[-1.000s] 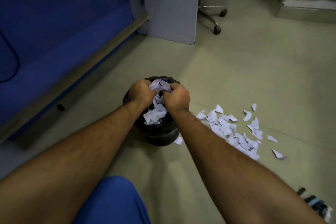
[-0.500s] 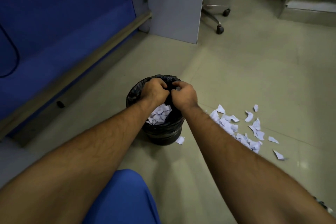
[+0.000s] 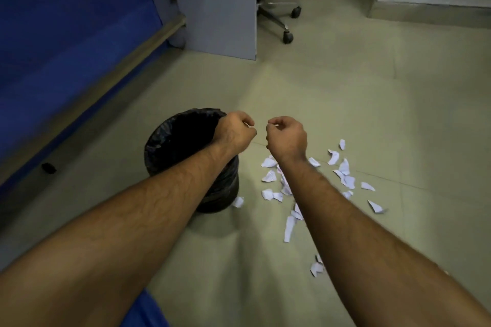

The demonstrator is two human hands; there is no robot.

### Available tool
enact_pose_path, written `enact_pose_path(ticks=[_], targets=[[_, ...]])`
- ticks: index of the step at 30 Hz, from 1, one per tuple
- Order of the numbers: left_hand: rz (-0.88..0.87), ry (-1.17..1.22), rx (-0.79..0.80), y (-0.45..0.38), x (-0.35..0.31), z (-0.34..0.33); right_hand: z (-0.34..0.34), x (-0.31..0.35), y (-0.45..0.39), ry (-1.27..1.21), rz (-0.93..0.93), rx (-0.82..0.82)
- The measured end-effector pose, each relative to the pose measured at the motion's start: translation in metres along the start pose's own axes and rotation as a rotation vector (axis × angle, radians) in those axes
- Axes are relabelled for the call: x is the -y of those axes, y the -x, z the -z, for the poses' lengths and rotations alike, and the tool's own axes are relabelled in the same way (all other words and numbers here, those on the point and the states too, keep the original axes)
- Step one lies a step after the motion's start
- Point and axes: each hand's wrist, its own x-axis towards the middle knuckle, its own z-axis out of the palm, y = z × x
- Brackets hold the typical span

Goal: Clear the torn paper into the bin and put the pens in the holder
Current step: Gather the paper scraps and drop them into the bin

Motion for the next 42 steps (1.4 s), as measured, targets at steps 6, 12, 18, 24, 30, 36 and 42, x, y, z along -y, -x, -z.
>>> enact_pose_path(ticks=[6, 12, 18, 24, 30, 36, 42], targets=[[-0.008, -0.035, 0.148, 0.02, 0.008, -0.122, 0.049, -0.095, -0.013, 0.077, -0.109, -0.108], [-0.031, -0.309, 0.401, 0.05, 0.05, -0.225, 0.088, -0.23, -0.002, 0.384, -0.203, 0.031], [-0.251, -0.727, 0.625, 0.041, 0.072, -0.267, 0.09, -0.293, -0.006, 0.878, -0.011, 0.122], [-0.365, -0.764, 0.494, 0.065, 0.085, -0.272, 0.081, -0.289, 0.012, 0.959, 0.056, 0.137], [-0.293, -0.547, 0.391, 0.084, 0.086, -0.265, 0.089, -0.289, 0.018, 0.84, -0.001, 0.076], [-0.191, -0.429, 0.239, 0.084, 0.072, -0.249, 0.101, -0.276, 0.025, 0.704, -0.103, 0.008], [-0.035, -0.294, 0.168, 0.083, 0.047, -0.237, 0.106, -0.261, 0.028, 0.62, -0.139, -0.07]])
